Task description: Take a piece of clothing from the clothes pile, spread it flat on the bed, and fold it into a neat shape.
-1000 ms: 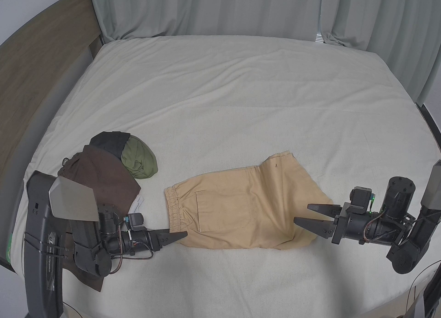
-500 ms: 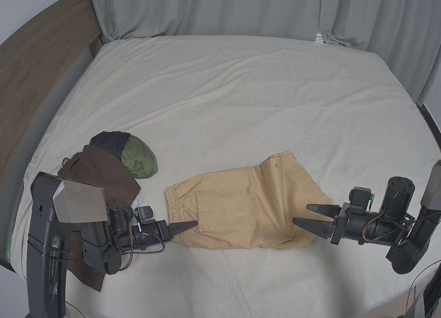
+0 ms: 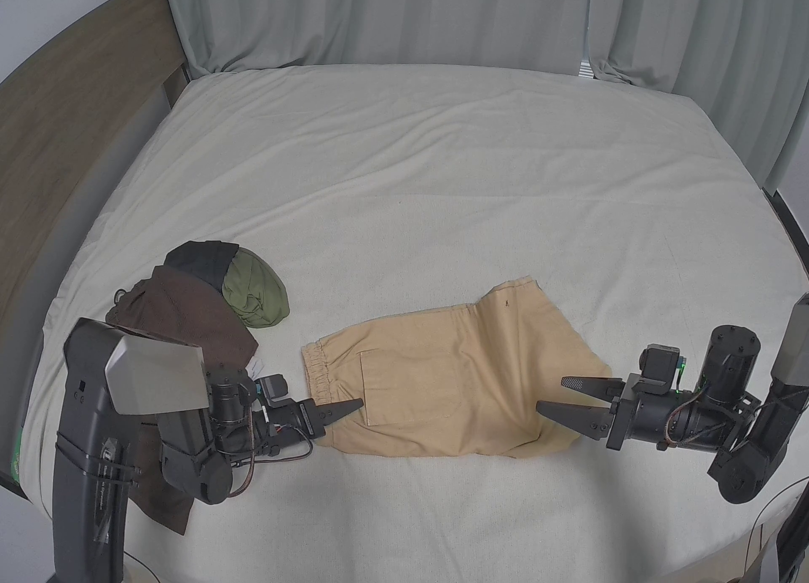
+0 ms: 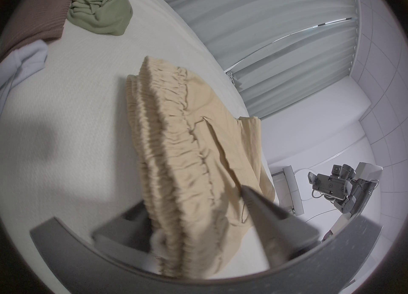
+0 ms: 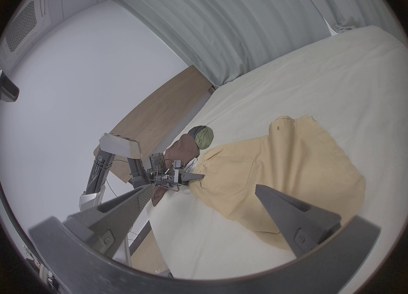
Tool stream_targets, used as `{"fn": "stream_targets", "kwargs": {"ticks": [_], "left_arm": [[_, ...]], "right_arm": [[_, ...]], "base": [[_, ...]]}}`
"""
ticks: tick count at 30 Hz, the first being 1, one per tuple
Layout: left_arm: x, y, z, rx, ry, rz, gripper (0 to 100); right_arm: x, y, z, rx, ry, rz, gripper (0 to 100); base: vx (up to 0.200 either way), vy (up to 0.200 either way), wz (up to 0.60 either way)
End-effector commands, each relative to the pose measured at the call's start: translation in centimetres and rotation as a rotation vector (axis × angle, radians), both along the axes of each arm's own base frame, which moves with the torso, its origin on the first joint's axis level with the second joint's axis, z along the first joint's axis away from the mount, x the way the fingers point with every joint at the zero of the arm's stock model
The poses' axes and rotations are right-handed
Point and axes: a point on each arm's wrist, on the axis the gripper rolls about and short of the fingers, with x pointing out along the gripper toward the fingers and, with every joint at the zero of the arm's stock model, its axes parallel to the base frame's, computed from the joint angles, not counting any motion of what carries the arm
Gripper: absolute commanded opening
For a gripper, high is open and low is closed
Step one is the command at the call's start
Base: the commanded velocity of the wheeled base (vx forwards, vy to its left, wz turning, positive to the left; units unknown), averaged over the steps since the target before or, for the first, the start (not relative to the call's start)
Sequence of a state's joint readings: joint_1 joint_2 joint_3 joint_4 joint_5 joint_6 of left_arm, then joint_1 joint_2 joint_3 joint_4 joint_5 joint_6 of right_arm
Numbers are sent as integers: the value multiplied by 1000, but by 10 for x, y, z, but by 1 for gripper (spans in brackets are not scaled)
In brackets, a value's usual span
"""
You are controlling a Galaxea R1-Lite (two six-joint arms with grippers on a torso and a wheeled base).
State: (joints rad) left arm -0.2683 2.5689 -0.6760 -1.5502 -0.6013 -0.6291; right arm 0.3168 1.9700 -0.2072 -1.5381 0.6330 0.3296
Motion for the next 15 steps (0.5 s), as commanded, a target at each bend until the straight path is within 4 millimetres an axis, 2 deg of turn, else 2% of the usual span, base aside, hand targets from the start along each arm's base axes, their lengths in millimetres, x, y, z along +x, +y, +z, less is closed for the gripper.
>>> {"fn": "stream_targets", "kwargs": {"ticks": [1,6,11,15], "left_arm": [[0,1,-1,0,1,0,0],[-4,3,3,9,-8,-1,0],[-12,9,20,28,-43,-2,0],[-17,15,22,54,-53,2,0]], "right_arm": [[0,0,-1,-1,4,1,100],[0,0,-2,-3,10,0,100],[-1,0,-4,-7,17,2,100],[-2,0,-5,-8,22,2,100]], "base": [[0,0,0],[0,0,0],[0,0,0],[0,0,0]]}}
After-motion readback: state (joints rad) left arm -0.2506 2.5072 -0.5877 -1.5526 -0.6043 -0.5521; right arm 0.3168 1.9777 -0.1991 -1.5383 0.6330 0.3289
